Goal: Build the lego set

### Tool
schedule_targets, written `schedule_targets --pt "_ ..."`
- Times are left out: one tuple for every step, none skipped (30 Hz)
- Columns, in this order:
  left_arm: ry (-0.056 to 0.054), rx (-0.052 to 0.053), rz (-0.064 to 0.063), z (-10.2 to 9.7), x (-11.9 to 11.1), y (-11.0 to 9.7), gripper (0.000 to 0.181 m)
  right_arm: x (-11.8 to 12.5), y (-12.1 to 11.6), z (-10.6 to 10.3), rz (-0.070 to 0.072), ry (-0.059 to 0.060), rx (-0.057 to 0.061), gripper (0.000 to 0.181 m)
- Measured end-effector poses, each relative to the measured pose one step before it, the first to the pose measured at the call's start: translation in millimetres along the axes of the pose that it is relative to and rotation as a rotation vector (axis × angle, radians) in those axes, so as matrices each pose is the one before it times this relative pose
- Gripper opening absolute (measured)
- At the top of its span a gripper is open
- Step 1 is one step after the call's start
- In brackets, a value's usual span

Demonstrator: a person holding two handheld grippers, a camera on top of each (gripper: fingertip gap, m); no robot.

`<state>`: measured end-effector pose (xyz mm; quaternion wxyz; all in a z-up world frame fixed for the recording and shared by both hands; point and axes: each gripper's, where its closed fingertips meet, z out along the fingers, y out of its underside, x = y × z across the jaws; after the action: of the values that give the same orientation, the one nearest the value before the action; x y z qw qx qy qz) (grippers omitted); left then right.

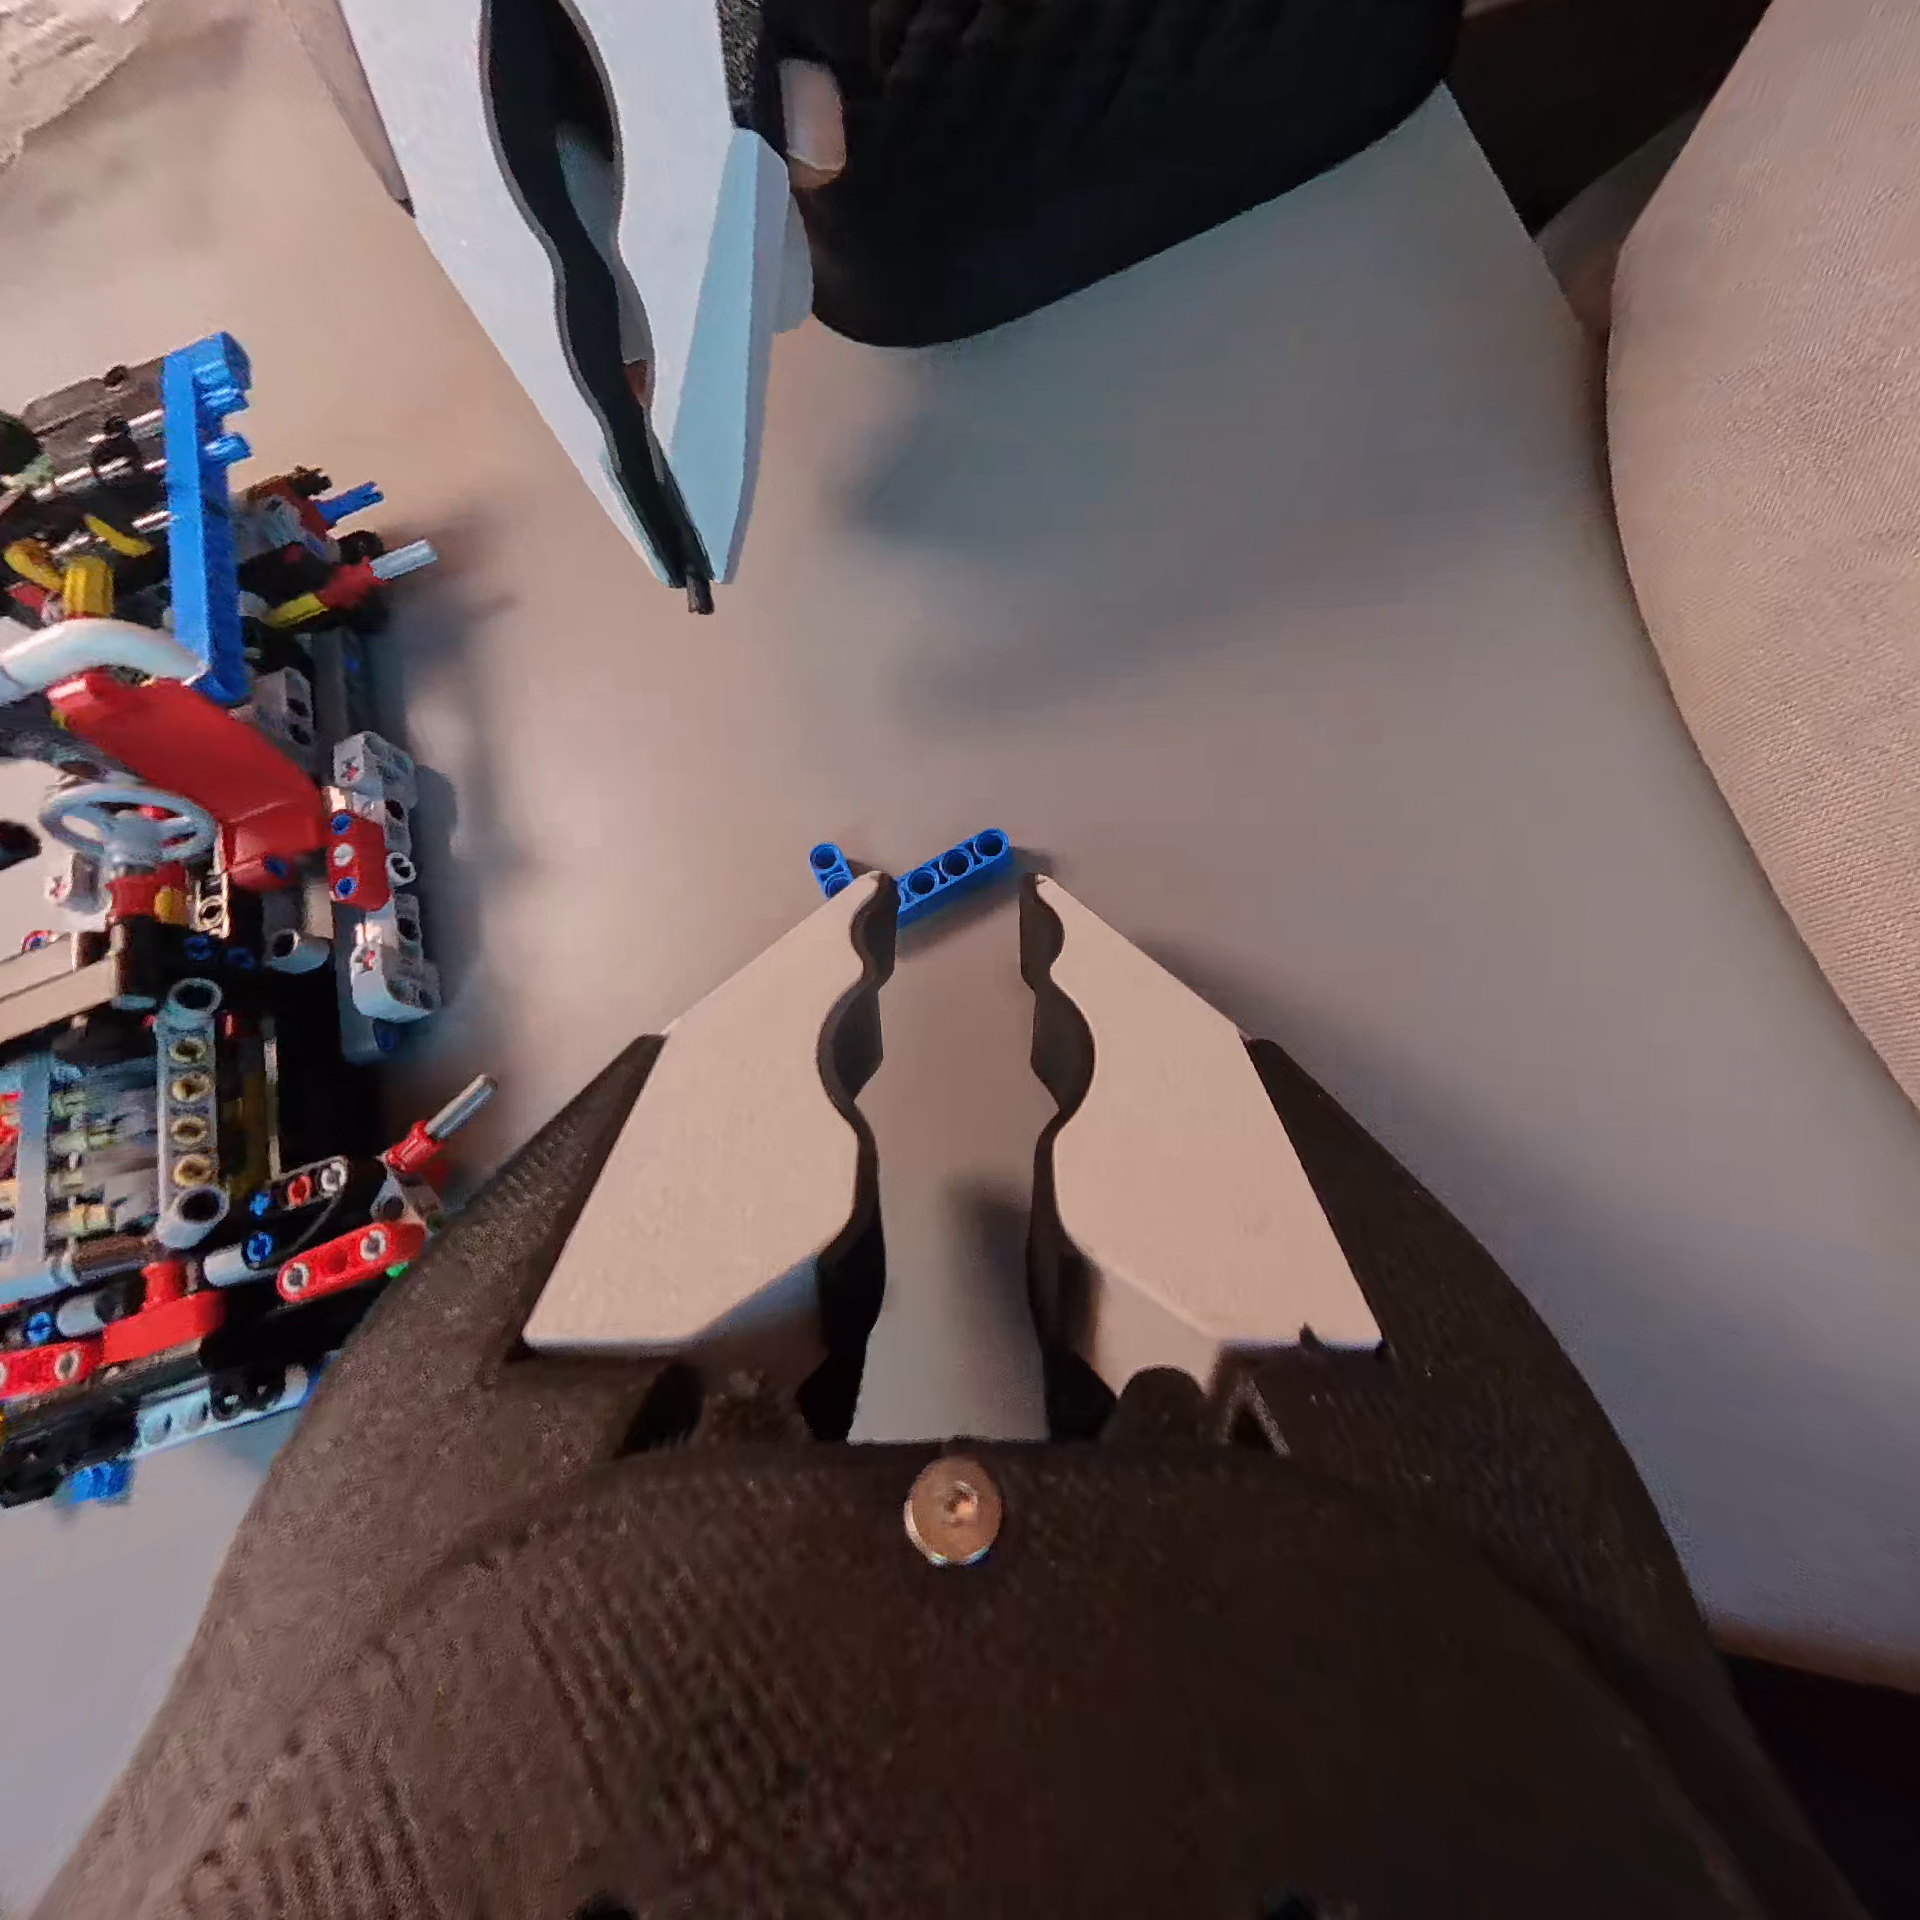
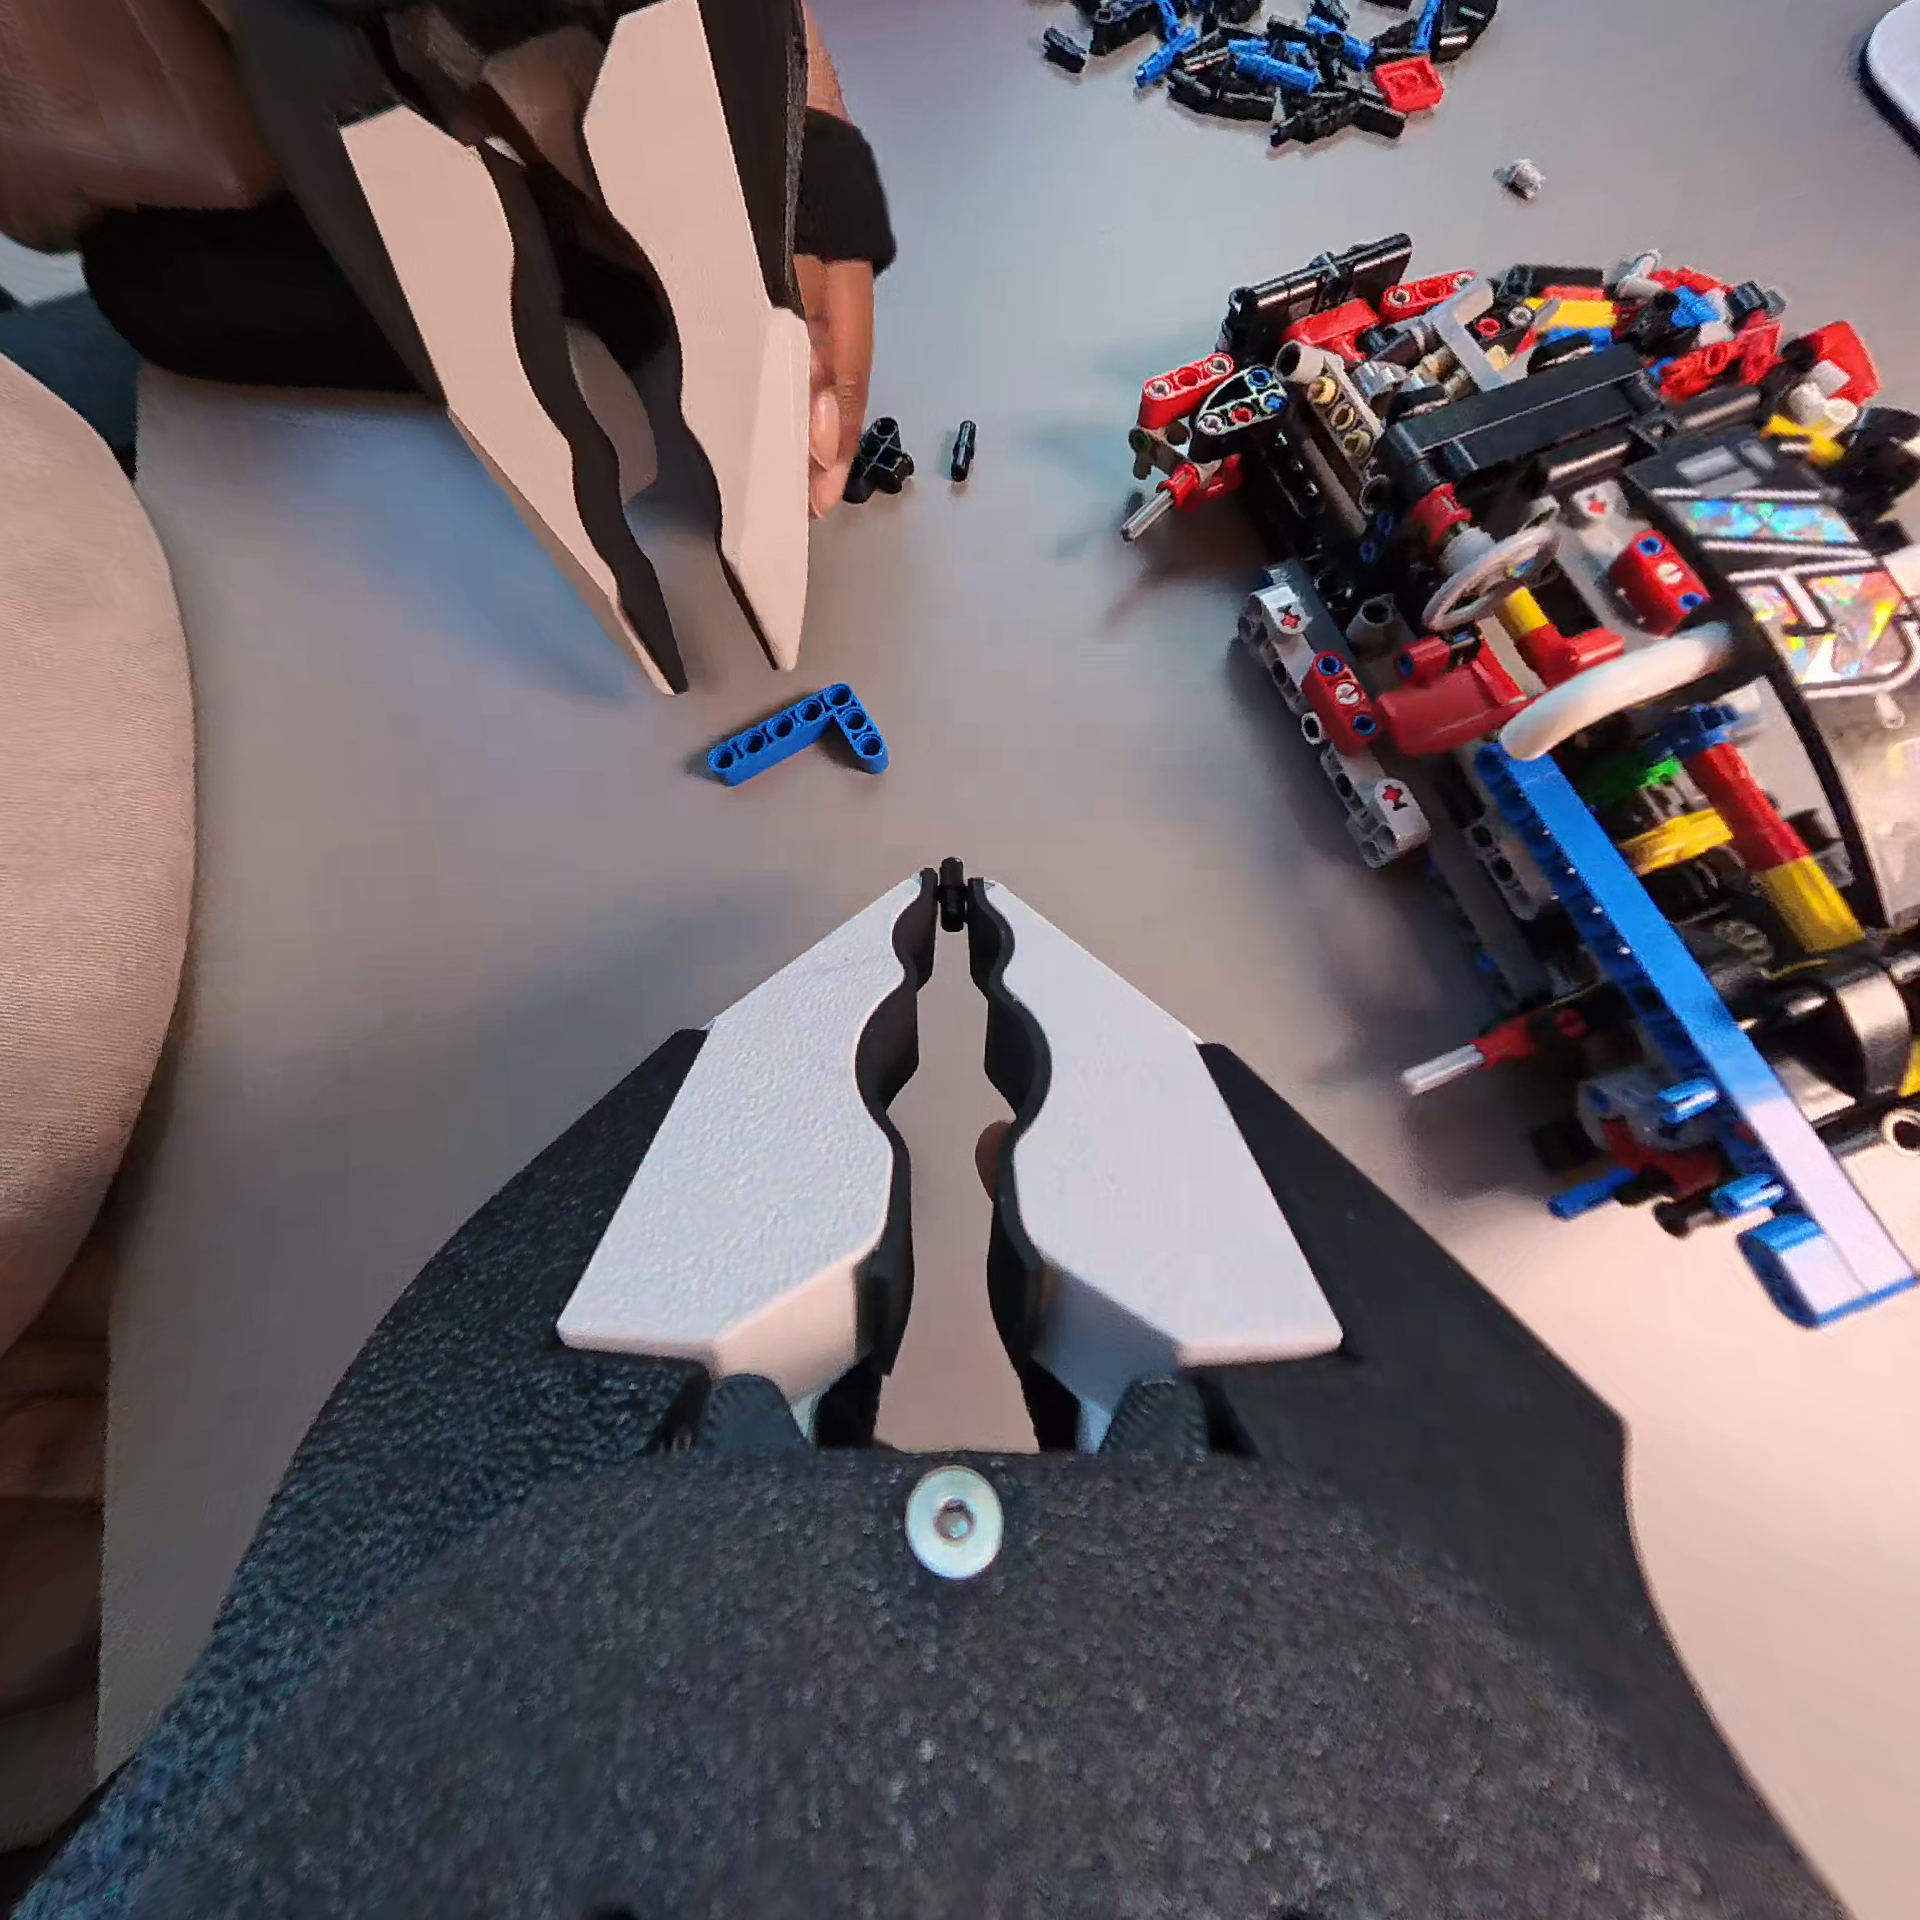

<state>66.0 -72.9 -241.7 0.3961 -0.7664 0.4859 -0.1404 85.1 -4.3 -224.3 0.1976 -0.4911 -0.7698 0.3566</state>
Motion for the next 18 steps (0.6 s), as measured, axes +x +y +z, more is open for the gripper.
schedule_targets --pt "0.0146 -0.0355 0.0307 3.46 0.88 1.7 0.022 -0.27 1.64 -0.33 0.0089 0.0025 0.0104 0.003" --pt "0.0207 -0.0458 0.0352 3.83 1.37 2.89 0.023 -0.2 0.8 -0.22 0.0069 0.0022 0.011 0.003" --pt "0.0135 -0.0475 0.0365 3.57 -0.21 2.65 0.024 -0.4 0.16 -0.03 0.0052 0.0007 0.0116 0.003" --pt "0.0105 -0.0226 0.0309 1.95 -1.11 -1.58 0.022 -0.44 -0.69 -0.06 0.0031 0.0006 0.0125 0.003" --pt "0.0224 -0.0277 0.0211 1.69 0.17 -0.9 0.023 -0.5 -1.05 0.02 0.0014 0.0001 0.0127 0.003" --pt "0.0167 -0.0255 0.0175 1.27 -0.88 -0.93 0.022 -0.57 -1.04 -0.02 0.0007 -0.0013 0.0112 0.003" --pt "0.0058 -0.0257 0.0164 0.69 -2.67 -0.44 0.017 -0.37 -0.92 -0.07 0.0006 -0.0009 0.01 0.003" --pt "-0.0068 -0.0228 0.0129 0.74 -4.5 -0.16 0.009 -0.19 -0.78 0.06 0.001 -0.001 0.0085 0.003" --pt "-0.0082 -0.0134 0.0073 1.04 -4.46 -0.51 0.004 -0.17 -0.54 -0.16 0.0014 -0.0017 0.0074 0.003" --pt "-0.0039 -0.0052 -0.0013 1.21 -3.29 -0.94 0.002 -0.23 -0.31 -0.21 0.0012 -0.0018 0.0052 0.003" --pt "0.0011 0.0002 -0.0117 0.91 -2.3 -1.15 0.0 -0.25 0.07 -0.32 -0.0006 -0.0009 0.0021 0.003" --pt "0.0083 0.0026 -0.0191 0.55 -0.96 -0.81 0.0 -0.52 0.02 -0.45 -0.0023 -0.0008 0.0026 0.003" --pt "0.018 0.0107 -0.0296 0.19 0.62 -1.02 0.0 -1.12 0.33 -0.33 -0.0006 -0.004 0.001 0.003" --pt "0.0261 0.0283 -0.0441 -0.51 1.5 -2.37 0.0 -1.22 0.87 -0.12 -0.0001 -0.0043 -0.0027 0.003" --pt "0.0389 0.0617 -0.0599 -2.19 2.77 -6.11 0.0 -1.11 1.11 0.04 -0.0034 -0.0023 -0.0034 0.003" --pt "0.0354 0.0734 -0.0713 -3.69 1.67 -6.8 0.0 -1.64 1.9 0.46 -0.0042 -0.0057 -0.0088 0.003" --pt "0.0152 0.0632 -0.0661 -4.35 -1.12 -4.7 0.0 -1.89 3.03 0.95 -0.0047 -0.0075 -0.0176 0.003" --pt "-0.0115 0.0406 -0.0439 -4.37 -3.93 -1.01 0.0 -0.54 3.92 1.5 -0.0079 0.0011 -0.0262 0.003"
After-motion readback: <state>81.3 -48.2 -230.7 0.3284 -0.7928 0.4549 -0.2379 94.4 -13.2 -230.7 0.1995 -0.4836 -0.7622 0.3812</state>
